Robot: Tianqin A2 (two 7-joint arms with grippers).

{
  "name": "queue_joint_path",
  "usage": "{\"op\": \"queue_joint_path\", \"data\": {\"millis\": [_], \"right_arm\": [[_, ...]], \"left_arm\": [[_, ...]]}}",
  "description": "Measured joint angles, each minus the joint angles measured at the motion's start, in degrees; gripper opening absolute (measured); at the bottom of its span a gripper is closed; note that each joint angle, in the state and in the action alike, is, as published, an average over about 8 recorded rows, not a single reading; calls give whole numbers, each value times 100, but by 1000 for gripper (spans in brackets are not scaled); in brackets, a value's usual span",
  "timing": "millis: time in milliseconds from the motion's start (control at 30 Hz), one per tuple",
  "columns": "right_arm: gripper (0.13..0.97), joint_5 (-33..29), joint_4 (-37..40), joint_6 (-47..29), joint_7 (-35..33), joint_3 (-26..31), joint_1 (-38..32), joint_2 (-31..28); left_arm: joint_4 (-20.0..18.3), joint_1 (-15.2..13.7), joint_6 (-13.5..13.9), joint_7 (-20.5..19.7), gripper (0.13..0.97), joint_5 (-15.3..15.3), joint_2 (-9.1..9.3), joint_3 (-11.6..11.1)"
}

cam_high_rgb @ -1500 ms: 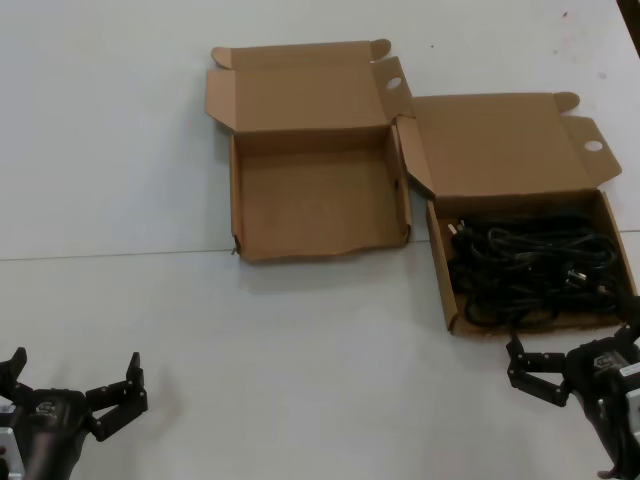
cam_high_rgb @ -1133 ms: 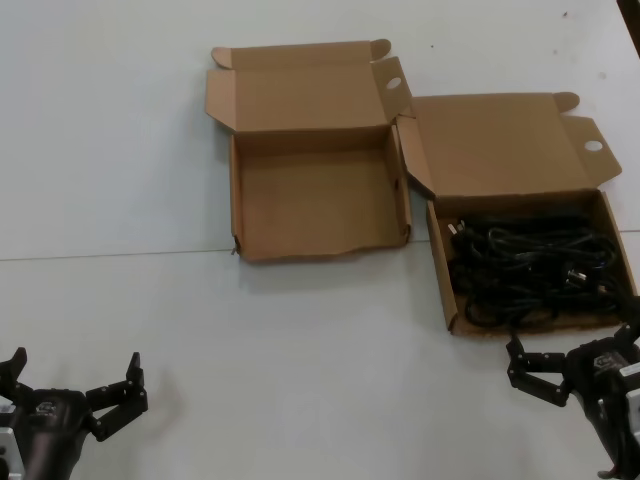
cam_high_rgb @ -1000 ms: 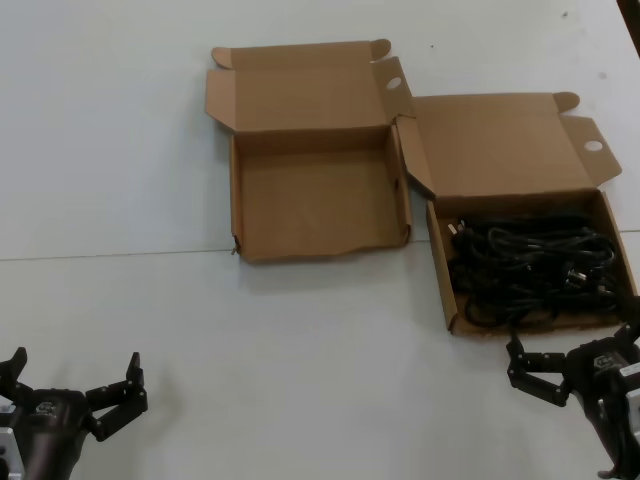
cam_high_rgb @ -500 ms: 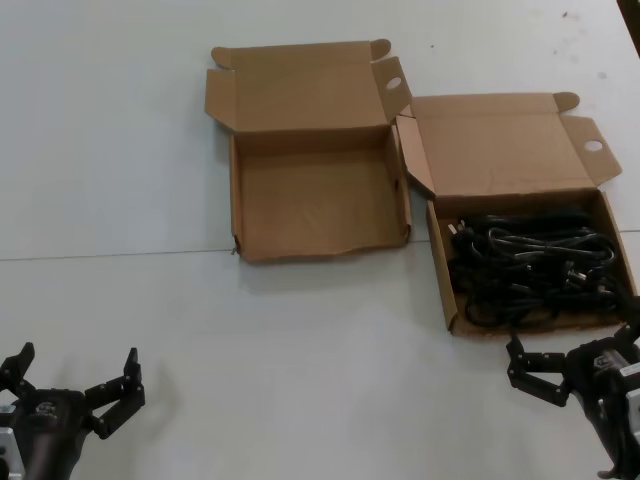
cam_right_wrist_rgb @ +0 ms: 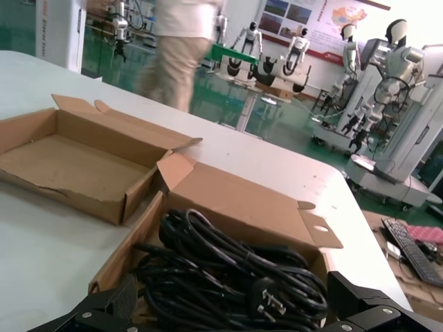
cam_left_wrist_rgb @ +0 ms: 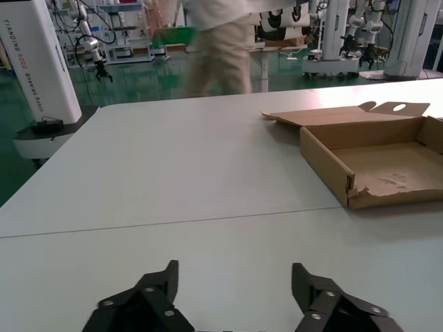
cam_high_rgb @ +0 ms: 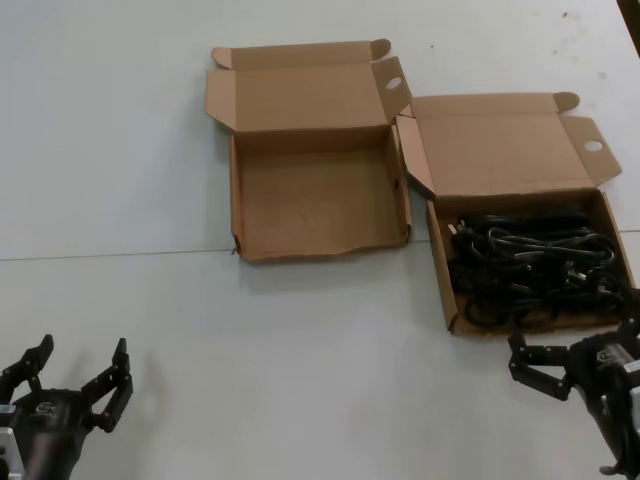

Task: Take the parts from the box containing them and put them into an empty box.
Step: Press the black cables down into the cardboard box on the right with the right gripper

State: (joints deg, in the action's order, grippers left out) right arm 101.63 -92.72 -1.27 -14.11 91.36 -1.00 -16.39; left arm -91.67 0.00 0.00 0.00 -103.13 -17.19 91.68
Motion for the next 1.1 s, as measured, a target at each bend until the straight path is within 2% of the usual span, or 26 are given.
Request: {"op": "queue_joint_path", "data": {"millis": [167,367,500,767,800,967,1100], "right_arm": [[966,241,-126,263,0,333,-35,-388],[966,1275,-302,1080,0,1381,-341,-1514],[966,2079,-419,1561,0,2206,-776,-2351],[966,3438,-674,2139,0,4195,-2337,-3832],[966,3559,-696,2172,0,4454,-2572,-3967],[966,3991,-728,2195,0,5672,-3763,-4447],[966,4091,-659,2037,0,6282,-4437,-4613]], "left_arm": [[0,0,0,0,588,0,0,0],[0,0,0,0,428,0,0,0],[0,0,0,0,428,0,0,0],[0,0,0,0,272,0,0,0],[0,0,0,0,272,0,0,0],[0,0,0,0,215,0,0,0],[0,0,0,0,181,0,0,0]]}}
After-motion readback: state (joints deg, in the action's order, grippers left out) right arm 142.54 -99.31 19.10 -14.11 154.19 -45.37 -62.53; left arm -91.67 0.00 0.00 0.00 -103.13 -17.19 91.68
